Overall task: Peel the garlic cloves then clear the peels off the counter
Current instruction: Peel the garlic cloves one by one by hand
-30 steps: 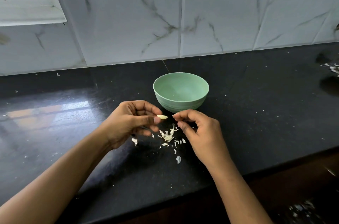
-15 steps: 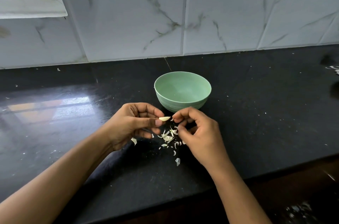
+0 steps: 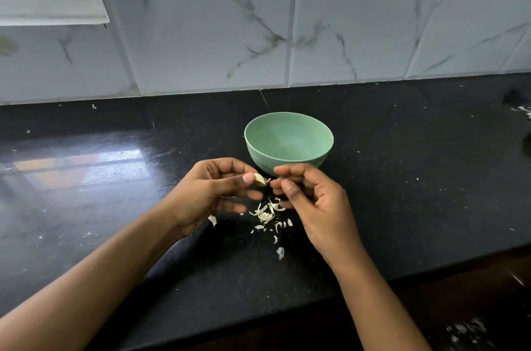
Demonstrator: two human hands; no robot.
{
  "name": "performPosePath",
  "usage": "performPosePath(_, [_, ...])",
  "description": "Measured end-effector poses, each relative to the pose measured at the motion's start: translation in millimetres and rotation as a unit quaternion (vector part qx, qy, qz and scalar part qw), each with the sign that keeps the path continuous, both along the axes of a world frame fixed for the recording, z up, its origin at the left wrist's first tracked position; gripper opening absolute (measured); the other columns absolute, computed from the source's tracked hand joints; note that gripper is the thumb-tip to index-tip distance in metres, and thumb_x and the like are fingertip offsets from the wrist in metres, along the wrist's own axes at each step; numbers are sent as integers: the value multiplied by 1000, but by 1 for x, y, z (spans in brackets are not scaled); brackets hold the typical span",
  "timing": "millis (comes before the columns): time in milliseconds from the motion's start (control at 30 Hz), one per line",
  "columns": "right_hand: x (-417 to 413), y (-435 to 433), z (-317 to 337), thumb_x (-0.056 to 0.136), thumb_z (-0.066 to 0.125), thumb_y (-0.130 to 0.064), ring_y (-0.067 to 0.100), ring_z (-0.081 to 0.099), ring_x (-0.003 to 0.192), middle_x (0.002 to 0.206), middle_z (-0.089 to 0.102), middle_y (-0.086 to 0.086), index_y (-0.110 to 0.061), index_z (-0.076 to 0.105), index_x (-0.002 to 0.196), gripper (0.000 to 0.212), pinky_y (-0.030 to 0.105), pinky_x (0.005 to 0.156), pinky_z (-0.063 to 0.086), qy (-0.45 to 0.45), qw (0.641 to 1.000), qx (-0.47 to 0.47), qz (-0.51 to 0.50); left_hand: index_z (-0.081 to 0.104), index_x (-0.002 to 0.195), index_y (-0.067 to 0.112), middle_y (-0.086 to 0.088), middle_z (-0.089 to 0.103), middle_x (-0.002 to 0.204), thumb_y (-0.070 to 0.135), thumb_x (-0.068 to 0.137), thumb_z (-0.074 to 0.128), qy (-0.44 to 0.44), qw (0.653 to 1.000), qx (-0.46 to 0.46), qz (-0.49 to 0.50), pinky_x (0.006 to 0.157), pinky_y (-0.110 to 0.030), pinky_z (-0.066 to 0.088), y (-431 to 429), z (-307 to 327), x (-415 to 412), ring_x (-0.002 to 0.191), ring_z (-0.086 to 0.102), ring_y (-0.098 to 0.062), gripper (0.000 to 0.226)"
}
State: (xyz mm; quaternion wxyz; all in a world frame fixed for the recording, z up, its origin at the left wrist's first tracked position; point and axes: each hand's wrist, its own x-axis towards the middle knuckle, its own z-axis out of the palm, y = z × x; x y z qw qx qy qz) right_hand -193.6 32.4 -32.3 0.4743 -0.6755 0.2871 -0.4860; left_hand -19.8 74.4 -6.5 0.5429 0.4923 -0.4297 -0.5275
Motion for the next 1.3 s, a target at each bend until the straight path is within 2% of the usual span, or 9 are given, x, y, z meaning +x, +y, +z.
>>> performPosePath(100, [0, 0, 1, 93, 53, -1, 6, 67, 82, 85, 72, -4, -21, 65, 96, 24, 21, 64, 53, 1, 1000, 10, 15, 61, 84, 11, -15, 72, 104, 16, 78, 59, 26, 999, -18, -26, 60, -27, 59, 1, -1, -2, 91, 71, -22, 8])
performPosePath(167, [0, 1, 1, 93, 52, 0, 8, 69, 83, 87, 73, -1, -19, 63, 98, 23, 22, 63, 53, 3, 1000, 10, 20, 57, 87, 10, -16, 72, 105, 17, 79, 58, 23, 999, -25, -35, 62, -27, 59, 2, -2, -5, 95, 71, -24, 10])
performPosePath(333, [-1, 0, -1, 93, 53, -1, 14, 69, 78, 84, 73, 3, -22, 61, 96, 23, 25, 63, 54, -15, 1000, 26, 9, 57, 87, 11, -11, 75, 89, 19, 77, 58, -3, 999, -41, 0, 54, -22, 56, 3, 2, -5, 80, 73, -17, 12])
performPosePath(500, [-1, 2, -2, 93, 53, -1, 12, 70, 82, 86, 73, 2, -21, 60, 97, 22, 23, 63, 54, -2, 1000, 13, 4, 59, 84, 12, -14, 74, 78, 20, 76, 59, 13, 1000, -1, -18, 49, -21, 54, 6, 7, -4, 64, 72, -18, 11])
performPosePath(633, [-2, 3, -1, 94, 52, -1, 10, 69, 81, 87, 73, -2, -23, 60, 97, 23, 26, 65, 56, 4, 1000, 2, -1, 57, 87, 10, -10, 73, 74, 16, 87, 58, -74, 996, -25, 48, 46, -22, 51, 2, 4, -2, 57, 67, -17, 7])
performPosePath(833, [-1, 3, -1, 90, 59, 0, 10, 68, 86, 90, 72, -4, -27, 61, 97, 28, 31, 68, 58, 5, 1000, -12, 8, 59, 74, 9, -7, 75, 86, 2, 83, 64, -81, 991, -49, 94, 50, -21, 54, 4, 5, -1, 70, 72, -15, 13])
performPosePath(1033, [2, 2, -4, 74, 78, -8, 9, 67, 91, 100, 70, -6, -30, 67, 107, 42, 24, 74, 57, 29, 998, -53, 9, 65, 76, 6, -10, 73, 73, 17, 65, 72, -73, 997, -35, 17, 49, -18, 52, 9, 3, -10, 65, 70, -13, 17])
performPosePath(1200, [3, 1, -7, 77, 76, -11, 1, 67, 95, 98, 72, -11, -17, 73, 104, 28, 25, 84, 55, 49, 985, -161, -33, 74, 68, 17, -12, 72, 74, 26, 61, 78, -133, 990, -54, 11, 47, -21, 49, 8, -1, -11, 64, 65, -15, 12])
performPosePath(1300, [3, 2, -5, 76, 75, -12, 5, 69, 94, 95, 74, -7, -14, 75, 98, 21, 22, 84, 53, 6, 995, -96, -16, 73, 70, 17, -9, 71, 70, 27, 59, 79, -156, 985, -66, 35, 47, -20, 49, 9, 1, -9, 59, 64, -12, 16])
